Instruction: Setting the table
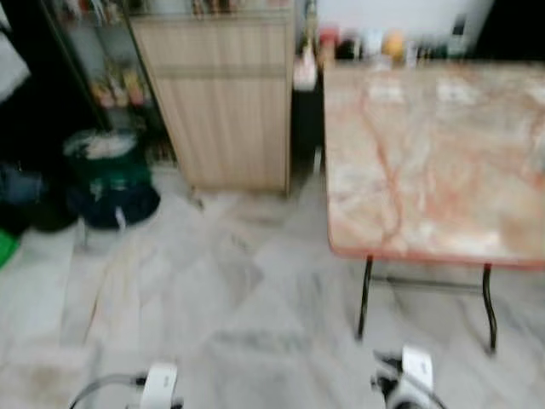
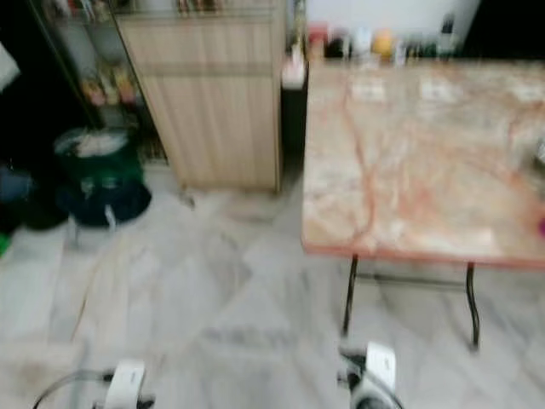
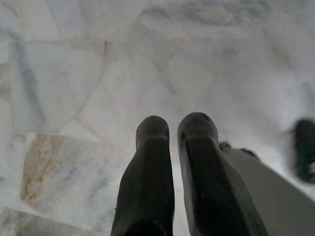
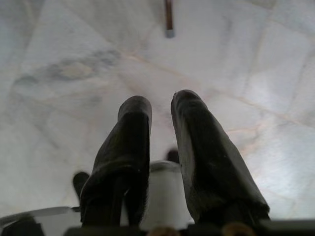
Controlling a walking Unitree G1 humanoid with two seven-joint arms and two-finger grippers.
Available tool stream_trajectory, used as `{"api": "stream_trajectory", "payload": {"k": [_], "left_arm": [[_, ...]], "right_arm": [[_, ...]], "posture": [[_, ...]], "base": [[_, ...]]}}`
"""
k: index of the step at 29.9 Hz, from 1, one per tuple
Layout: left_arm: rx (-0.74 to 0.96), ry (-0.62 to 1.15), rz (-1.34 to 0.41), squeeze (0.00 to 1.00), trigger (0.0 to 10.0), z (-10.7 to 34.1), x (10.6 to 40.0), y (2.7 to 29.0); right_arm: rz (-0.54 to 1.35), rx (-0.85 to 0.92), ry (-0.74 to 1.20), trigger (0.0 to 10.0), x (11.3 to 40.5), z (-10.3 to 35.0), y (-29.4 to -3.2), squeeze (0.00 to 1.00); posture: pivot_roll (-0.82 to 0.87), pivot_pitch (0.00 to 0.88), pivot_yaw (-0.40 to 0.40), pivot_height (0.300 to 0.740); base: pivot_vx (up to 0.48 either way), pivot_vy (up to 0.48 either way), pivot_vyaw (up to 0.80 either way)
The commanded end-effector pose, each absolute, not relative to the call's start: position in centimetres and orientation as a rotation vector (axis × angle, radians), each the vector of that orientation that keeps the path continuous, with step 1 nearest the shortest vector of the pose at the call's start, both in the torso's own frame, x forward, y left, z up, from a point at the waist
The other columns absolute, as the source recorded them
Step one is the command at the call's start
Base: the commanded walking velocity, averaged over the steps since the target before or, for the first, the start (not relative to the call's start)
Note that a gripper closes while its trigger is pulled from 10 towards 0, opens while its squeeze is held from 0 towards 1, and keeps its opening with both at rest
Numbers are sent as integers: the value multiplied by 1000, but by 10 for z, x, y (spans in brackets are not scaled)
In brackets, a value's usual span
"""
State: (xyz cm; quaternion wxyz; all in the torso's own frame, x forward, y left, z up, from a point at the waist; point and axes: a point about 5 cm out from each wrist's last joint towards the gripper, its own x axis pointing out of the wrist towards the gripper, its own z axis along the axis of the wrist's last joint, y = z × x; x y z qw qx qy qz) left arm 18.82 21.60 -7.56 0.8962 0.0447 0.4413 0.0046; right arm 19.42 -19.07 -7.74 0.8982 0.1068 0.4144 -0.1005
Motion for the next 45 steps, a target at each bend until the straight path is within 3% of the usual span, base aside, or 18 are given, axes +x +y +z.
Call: {"api": "stream_trajectory", "payload": {"k": [1, 18, 28, 41, 45], "left_arm": [[76, 924, 10, 0, 10000, -77, 186, 213], [76, 929, -5, 0, 10000, -78, 186, 210], [77, 939, -5, 0, 10000, -80, 182, 210], [83, 948, -8, 0, 10000, -81, 180, 210], [80, 953, 4, 0, 10000, -81, 180, 210]], "right_arm": [[-222, 215, 866, 10000, 192, -78, -196, 0], [-231, 213, 872, 10000, 189, -79, -196, 0], [-222, 205, 875, 10000, 189, -80, -196, 0], [-205, 205, 875, 10000, 188, -81, -190, 0], [-203, 203, 875, 10000, 187, -81, -191, 0]], "posture": [[-91, 55, 51, 740], [-99, 33, 54, 740], [-99, 20, 52, 740], [-100, 11, 58, 740], [-100, 22, 58, 740]], "base": [[0, -424, 0], [0, -425, 0], [0, -424, -640], [0, -420, 0], [0, 0, 0]]}}
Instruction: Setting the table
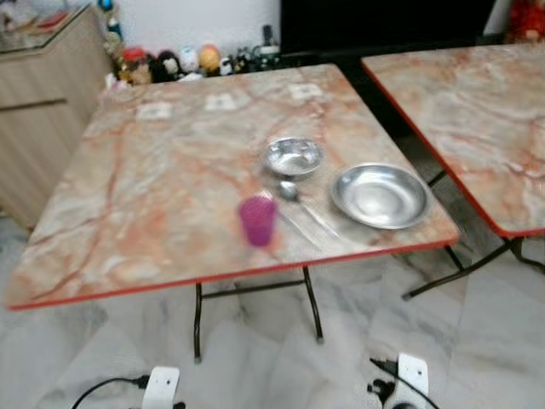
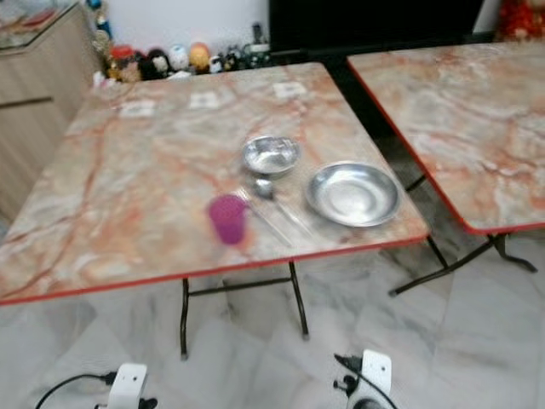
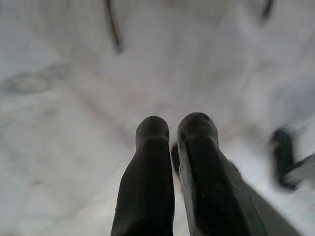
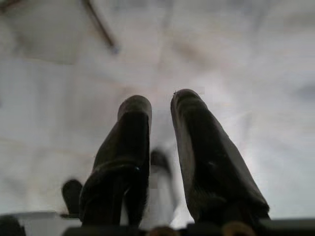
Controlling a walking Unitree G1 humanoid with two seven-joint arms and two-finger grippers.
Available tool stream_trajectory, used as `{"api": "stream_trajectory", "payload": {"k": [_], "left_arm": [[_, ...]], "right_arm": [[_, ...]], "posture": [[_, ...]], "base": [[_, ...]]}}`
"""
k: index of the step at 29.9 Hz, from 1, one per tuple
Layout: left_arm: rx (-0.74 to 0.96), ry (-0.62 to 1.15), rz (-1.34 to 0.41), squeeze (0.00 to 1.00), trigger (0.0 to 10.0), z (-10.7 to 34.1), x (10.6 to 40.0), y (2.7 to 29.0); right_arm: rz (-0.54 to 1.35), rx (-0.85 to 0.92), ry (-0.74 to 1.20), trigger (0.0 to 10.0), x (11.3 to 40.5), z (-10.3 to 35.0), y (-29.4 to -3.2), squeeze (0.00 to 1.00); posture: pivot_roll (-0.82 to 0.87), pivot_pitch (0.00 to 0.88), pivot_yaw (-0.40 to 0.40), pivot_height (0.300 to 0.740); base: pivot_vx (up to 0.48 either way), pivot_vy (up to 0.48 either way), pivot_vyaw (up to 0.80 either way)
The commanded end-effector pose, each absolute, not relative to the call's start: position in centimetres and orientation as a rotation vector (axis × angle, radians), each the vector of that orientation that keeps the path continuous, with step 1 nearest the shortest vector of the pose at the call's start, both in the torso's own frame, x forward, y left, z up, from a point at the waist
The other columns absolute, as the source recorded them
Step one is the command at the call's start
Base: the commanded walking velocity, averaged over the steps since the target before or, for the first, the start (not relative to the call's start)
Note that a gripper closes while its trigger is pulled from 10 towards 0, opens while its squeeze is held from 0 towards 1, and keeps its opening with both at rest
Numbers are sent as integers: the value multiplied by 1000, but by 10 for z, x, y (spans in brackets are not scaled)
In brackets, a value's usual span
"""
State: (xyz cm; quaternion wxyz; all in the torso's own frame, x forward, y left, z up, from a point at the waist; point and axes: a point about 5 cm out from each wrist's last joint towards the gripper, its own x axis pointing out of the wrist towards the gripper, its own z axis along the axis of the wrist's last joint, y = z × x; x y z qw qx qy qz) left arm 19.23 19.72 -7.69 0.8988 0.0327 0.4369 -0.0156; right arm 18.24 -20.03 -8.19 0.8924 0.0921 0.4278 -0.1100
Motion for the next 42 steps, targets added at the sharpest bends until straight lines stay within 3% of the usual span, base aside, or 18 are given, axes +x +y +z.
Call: {"api": "stream_trajectory", "payload": {"k": [1, 14, 27, 36, 42], "left_arm": [[81, 954, 2, 0, 10000, -81, 180, 210], [72, 953, 12, 0, 10000, -80, 180, 214], [58, 954, 44, 0, 10000, -79, 174, 234], [17, 877, 80, 0, 10000, -74, 178, 238], [12, 877, 50, 0, 10000, -78, 179, 217]], "right_arm": [[-203, 202, 874, 10000, 187, -81, -191, 0], [-200, 192, 865, 10000, 188, -79, -195, 0], [-192, 180, 842, 10000, 192, -77, -195, 0], [-139, 130, 498, 10000, 235, -41, -193, 0], [-176, 118, 268, 10000, 242, -17, -201, 0]], "posture": [[-100, 22, 58, 740], [-111, 51, 52, 740], [-108, 61, 42, 740], [-117, 66, 36, 740], [-123, 71, 22, 740]], "base": [[0, 0, 0], [0, 0, 0], [0, 0, 0], [0, 0, 0], [0, 0, 0]]}}
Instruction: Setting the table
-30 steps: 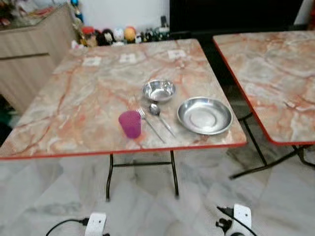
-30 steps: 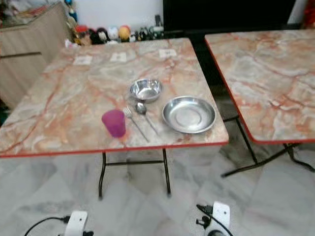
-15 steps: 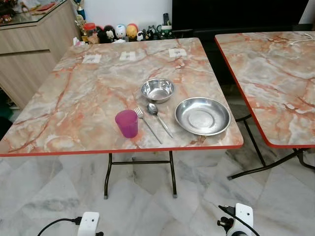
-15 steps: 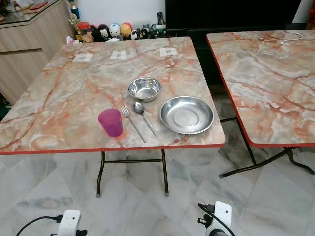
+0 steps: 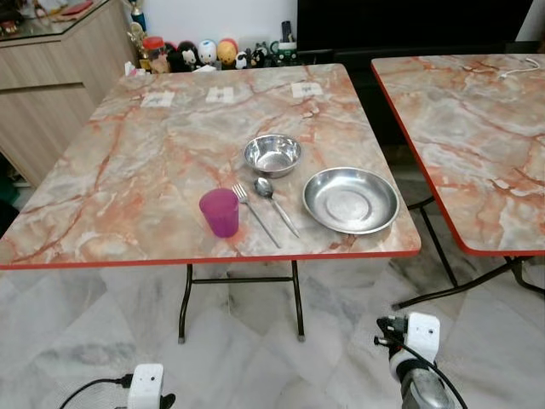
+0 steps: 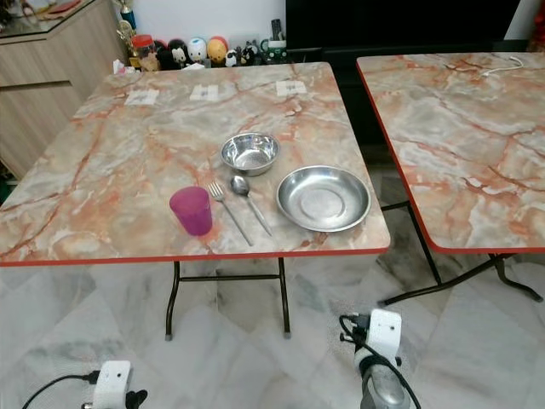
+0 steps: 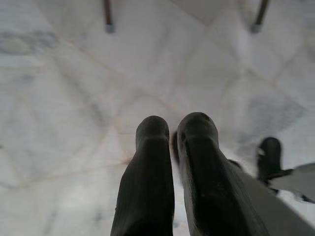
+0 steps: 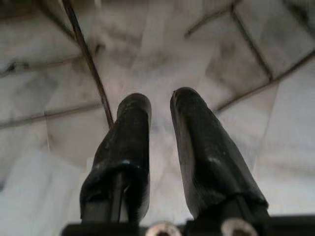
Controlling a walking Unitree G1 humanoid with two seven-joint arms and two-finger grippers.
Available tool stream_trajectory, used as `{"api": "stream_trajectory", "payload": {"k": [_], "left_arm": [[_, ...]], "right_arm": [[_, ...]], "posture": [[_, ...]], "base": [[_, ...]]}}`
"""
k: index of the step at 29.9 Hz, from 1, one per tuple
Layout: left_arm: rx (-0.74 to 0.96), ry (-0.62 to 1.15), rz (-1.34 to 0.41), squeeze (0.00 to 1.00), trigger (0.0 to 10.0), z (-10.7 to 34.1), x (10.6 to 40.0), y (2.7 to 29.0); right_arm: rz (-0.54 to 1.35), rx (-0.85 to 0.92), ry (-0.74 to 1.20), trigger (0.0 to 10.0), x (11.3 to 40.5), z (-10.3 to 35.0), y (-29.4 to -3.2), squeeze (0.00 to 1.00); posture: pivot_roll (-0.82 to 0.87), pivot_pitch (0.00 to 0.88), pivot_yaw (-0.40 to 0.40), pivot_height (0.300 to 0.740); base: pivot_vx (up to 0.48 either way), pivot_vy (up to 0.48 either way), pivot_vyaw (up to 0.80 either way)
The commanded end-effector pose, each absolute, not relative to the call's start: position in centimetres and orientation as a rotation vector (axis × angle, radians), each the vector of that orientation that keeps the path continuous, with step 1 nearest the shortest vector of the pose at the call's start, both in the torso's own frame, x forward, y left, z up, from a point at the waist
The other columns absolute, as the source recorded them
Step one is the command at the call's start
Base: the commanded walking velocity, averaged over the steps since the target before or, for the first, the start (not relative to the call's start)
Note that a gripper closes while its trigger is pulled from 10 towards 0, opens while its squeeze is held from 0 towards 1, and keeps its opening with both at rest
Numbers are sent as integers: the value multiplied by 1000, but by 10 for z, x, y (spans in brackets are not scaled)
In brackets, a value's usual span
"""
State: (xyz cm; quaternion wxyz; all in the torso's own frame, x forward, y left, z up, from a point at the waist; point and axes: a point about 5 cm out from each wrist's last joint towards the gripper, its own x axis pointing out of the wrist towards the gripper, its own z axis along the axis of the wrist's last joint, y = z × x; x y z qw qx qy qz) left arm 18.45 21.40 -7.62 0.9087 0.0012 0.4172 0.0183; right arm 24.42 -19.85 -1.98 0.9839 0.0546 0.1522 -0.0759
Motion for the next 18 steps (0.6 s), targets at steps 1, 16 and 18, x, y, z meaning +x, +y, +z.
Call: {"api": "stream_trajectory", "payload": {"k": [1, 16, 18], "left_arm": [[14, 877, 47, 0, 10000, -79, 179, 215], [18, 857, 43, 0, 10000, -75, 184, 222], [17, 855, 47, 0, 10000, -74, 184, 222]], "right_arm": [[-201, 101, 228, 10000, 240, -12, -204, 0], [-284, 96, -124, 10000, 269, 72, -222, 0], [-279, 104, -147, 10000, 274, 79, -222, 0]], "posture": [[-128, 72, 23, 740], [-144, 77, 23, 740], [-140, 77, 22, 740]], "base": [[0, 0, 0], [0, 0, 0], [0, 0, 0]]}}
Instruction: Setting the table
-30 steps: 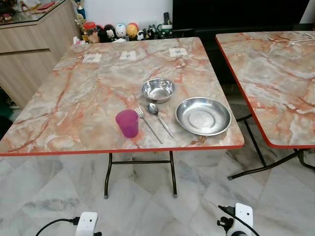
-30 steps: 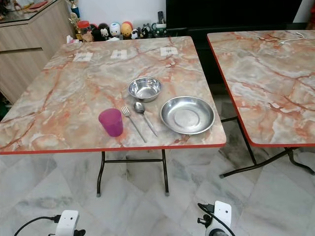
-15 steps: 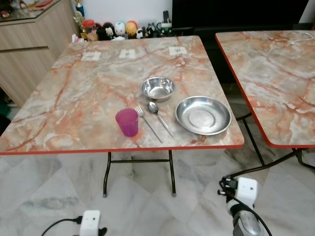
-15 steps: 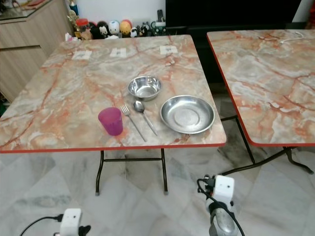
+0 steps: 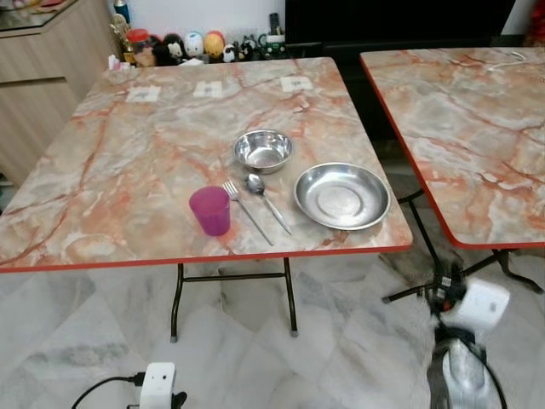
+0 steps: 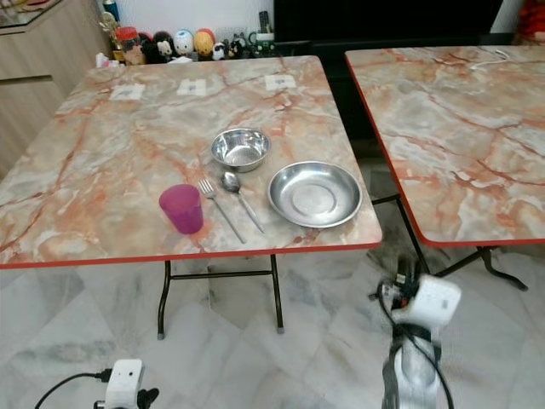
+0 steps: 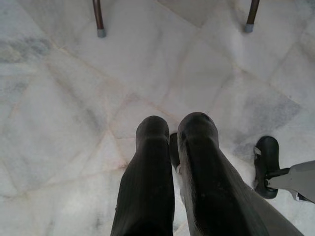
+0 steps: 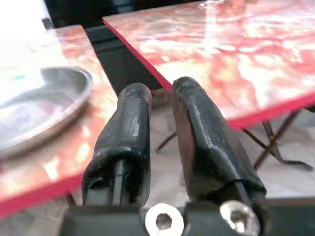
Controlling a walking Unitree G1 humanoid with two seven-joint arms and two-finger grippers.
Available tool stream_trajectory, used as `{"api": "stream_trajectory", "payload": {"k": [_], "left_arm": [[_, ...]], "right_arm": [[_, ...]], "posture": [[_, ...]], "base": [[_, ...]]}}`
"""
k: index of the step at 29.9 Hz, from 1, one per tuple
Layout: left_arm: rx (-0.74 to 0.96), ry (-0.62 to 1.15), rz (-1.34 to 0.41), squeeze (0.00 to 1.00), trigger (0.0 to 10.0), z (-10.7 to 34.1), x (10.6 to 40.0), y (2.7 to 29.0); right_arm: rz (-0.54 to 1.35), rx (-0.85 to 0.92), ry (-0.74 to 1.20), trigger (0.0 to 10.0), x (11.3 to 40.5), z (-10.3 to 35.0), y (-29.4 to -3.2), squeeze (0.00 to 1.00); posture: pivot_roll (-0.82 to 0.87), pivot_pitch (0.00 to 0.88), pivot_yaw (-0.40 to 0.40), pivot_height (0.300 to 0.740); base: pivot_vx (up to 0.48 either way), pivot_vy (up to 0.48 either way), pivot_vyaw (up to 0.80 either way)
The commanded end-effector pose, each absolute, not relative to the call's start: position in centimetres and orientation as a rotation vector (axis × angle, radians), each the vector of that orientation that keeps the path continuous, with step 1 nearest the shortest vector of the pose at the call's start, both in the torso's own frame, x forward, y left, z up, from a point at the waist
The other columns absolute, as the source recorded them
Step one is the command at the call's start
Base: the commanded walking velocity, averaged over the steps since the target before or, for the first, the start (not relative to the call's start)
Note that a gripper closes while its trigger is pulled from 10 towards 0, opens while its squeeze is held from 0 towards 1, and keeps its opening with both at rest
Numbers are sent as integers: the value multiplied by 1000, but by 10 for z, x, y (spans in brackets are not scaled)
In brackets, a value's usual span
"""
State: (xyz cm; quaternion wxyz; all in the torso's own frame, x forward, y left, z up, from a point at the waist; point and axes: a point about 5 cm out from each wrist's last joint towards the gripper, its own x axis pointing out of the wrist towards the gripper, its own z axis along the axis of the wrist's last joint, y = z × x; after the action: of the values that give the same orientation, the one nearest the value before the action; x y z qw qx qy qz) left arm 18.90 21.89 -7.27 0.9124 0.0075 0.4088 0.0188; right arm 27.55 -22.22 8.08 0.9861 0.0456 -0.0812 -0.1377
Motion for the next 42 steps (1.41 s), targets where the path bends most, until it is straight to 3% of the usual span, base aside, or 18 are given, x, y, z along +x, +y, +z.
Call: {"api": "stream_trajectory", "payload": {"k": [1, 2, 3, 18, 19, 20, 42], "left_arm": [[16, 855, 48, 0, 10000, -75, 184, 223], [16, 855, 48, 0, 10000, -75, 184, 222], [13, 856, 50, 0, 10000, -75, 182, 223], [16, 873, 42, 0, 10000, -79, 177, 216], [16, 873, 42, 0, 10000, -79, 177, 216], [18, 874, 43, 0, 10000, -79, 177, 216], [32, 867, 54, 0, 10000, -78, 178, 219]], "right_arm": [[-276, 113, -154, 10000, 275, 81, -221, 51], [-275, 119, -159, 10000, 276, 82, -221, 51], [-266, 125, -169, 10000, 276, 87, -219, 1000], [-255, 158, -157, 10000, 281, 99, -215, 1000], [-253, 158, -148, 10000, 281, 100, -214, 973], [-249, 158, -142, 10000, 282, 101, -214, 0], [-222, 176, -120, 10000, 286, 101, -207, 0]], "posture": [[-136, 78, 20, 740], [-136, 78, 20, 740], [-138, 81, 20, 740], [-136, 85, 22, 740], [-138, 85, 22, 740], [-138, 85, 22, 740], [-129, 66, 17, 740]], "base": [[0, 0, 0], [0, 0, 0], [0, 0, 0], [0, 0, 0], [0, 0, 0], [0, 0, 0], [291, 0, 0]]}}
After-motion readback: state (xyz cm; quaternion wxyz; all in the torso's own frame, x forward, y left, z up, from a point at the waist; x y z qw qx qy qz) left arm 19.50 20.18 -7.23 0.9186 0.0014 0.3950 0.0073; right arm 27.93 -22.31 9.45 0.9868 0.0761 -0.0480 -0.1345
